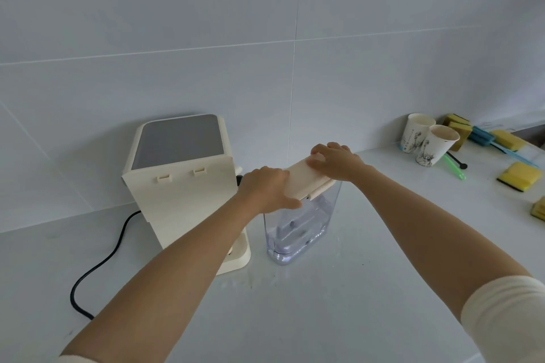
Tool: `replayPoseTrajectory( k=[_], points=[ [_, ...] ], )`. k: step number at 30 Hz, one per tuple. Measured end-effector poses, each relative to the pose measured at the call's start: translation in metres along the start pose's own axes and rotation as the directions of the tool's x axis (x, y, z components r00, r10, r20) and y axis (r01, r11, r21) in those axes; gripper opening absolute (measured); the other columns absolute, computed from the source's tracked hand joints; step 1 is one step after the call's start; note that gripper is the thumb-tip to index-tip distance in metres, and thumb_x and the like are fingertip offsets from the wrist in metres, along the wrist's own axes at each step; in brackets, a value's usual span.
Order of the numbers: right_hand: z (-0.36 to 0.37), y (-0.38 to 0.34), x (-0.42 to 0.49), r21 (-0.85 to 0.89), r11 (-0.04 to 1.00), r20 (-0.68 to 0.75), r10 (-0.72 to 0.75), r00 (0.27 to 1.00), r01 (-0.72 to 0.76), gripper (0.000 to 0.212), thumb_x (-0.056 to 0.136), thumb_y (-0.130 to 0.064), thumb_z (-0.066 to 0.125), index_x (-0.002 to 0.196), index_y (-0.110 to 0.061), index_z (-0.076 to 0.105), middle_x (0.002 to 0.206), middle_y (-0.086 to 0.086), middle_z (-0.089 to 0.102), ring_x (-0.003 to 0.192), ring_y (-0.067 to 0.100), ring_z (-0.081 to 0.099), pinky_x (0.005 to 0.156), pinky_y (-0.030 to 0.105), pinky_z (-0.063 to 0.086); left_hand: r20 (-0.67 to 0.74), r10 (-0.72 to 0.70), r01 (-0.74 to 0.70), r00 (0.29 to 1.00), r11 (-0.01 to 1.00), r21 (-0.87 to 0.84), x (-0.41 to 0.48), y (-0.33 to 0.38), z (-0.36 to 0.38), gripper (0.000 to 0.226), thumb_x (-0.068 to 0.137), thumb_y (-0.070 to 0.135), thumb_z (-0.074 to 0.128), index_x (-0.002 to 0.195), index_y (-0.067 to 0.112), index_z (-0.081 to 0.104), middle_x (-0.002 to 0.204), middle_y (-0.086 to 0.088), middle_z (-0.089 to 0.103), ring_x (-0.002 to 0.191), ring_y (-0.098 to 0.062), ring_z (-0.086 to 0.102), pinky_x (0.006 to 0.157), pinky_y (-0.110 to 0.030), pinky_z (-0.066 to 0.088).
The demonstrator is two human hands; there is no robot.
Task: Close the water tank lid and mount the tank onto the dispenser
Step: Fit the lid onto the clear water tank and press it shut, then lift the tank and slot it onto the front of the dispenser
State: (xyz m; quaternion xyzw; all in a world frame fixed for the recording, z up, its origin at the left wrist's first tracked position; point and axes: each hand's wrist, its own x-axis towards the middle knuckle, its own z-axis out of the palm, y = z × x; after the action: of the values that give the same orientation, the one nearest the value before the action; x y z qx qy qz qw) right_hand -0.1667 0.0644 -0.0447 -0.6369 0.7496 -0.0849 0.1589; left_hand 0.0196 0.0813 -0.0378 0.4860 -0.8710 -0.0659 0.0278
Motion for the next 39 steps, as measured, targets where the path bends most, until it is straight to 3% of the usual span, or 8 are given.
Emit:
replayPoseTrajectory(
  k=[13,16,20,23,26,30,34,39],
  points=[
    [0.006,0.027,-0.032,0.171,0.983,-0.014,0.066,0.998,-0.063,0.050,0.087,-0.047,0.042,0.131,-0.024,0.038,0.132,0.015,0.036,0.097,0.027,0.049,0.087,0.036,0.044,0.112,0.016,0.014,0.994,0.965,-0.261,0.016,-0.033,-0.006,0.056,0.074,0.041,0.070,0.121,0.015,0.052,0.111,0.000,0.062,0.100,-0.021,0.054,0.078,-0.035,0.042],
    [0.008,0.026,-0.040,0.085,0.993,-0.029,0.082,0.996,-0.079,0.046,0.088,-0.045,0.037,0.129,-0.024,0.037,0.126,0.015,0.039,0.100,0.031,0.051,0.083,0.041,0.044,0.121,0.039,0.003,0.992,0.945,-0.327,0.020,-0.039,-0.003,0.059,0.075,0.036,0.071,0.124,0.012,0.050,0.120,-0.007,0.060,0.104,-0.021,0.052,0.086,-0.035,0.041],
    [0.009,0.024,-0.051,-0.174,0.985,-0.043,-0.007,0.999,0.000,0.036,0.092,-0.031,0.035,0.127,-0.020,0.035,0.122,0.016,0.040,0.106,0.033,0.045,0.082,0.045,0.046,0.137,0.090,-0.038,0.987,0.939,-0.341,0.024,-0.041,-0.002,0.061,0.078,0.031,0.069,0.129,0.005,0.048,0.128,-0.007,0.056,0.099,-0.016,0.045,0.067,-0.016,0.032],
    [0.012,0.028,-0.049,-0.213,0.976,-0.004,-0.052,0.999,0.050,0.038,0.094,-0.028,0.033,0.131,-0.020,0.032,0.134,0.013,0.034,0.115,0.035,0.038,0.090,0.048,0.045,0.118,0.056,-0.005,0.991,0.919,-0.394,0.023,-0.044,0.003,0.073,0.077,0.033,0.071,0.140,0.015,0.038,0.149,-0.003,0.040,0.126,-0.023,0.045,0.090,-0.025,0.035],
    [0.013,0.033,-0.049,0.205,0.979,0.012,0.020,1.000,-0.022,0.057,0.091,-0.043,0.038,0.142,-0.023,0.021,0.148,0.014,0.020,0.130,0.034,0.029,0.107,0.043,0.030,0.131,-0.008,0.080,0.991,0.827,-0.556,0.019,-0.047,0.011,0.101,0.071,0.033,0.076,0.149,0.024,0.012,0.155,-0.002,0.027,0.139,-0.022,0.032,0.108,-0.033,0.031],
    [0.019,0.042,-0.058,0.588,0.809,-0.007,0.004,1.000,0.002,0.093,0.080,-0.041,0.061,0.145,-0.023,-0.002,0.156,0.003,0.002,0.141,0.024,0.013,0.112,0.037,0.019,0.239,-0.085,0.245,0.967,0.559,-0.792,0.013,-0.045,0.032,0.120,0.067,0.021,0.081,0.149,0.021,-0.007,0.160,-0.005,0.012,0.142,-0.019,0.028,0.112,-0.036,0.028],
    [0.033,0.051,-0.064,0.708,0.706,-0.015,0.026,1.000,-0.008,0.121,0.069,-0.024,0.075,0.141,-0.025,-0.023,0.156,0.004,-0.005,0.143,0.023,0.006,0.117,0.046,0.015,0.290,-0.085,0.293,0.953,0.495,-0.818,0.010,-0.040,0.057,0.108,0.068,0.014,0.081,0.149,0.014,0.009,0.156,-0.007,0.025,0.140,-0.022,0.030,0.112,-0.033,0.029],
    [0.057,0.056,-0.064,0.757,0.651,0.088,-0.024,0.996,-0.052,0.113,0.072,-0.010,0.073,0.143,-0.020,-0.014,0.154,0.004,0.009,0.142,0.019,0.011,0.116,0.037,0.015,0.264,-0.140,0.297,0.954,0.540,-0.788,0.015,-0.039,0.067,0.093,0.066,0.015,0.082,0.142,0.012,0.027,0.149,-0.006,0.037,0.138,-0.023,0.033,0.114,-0.040,0.030]
  ],
)
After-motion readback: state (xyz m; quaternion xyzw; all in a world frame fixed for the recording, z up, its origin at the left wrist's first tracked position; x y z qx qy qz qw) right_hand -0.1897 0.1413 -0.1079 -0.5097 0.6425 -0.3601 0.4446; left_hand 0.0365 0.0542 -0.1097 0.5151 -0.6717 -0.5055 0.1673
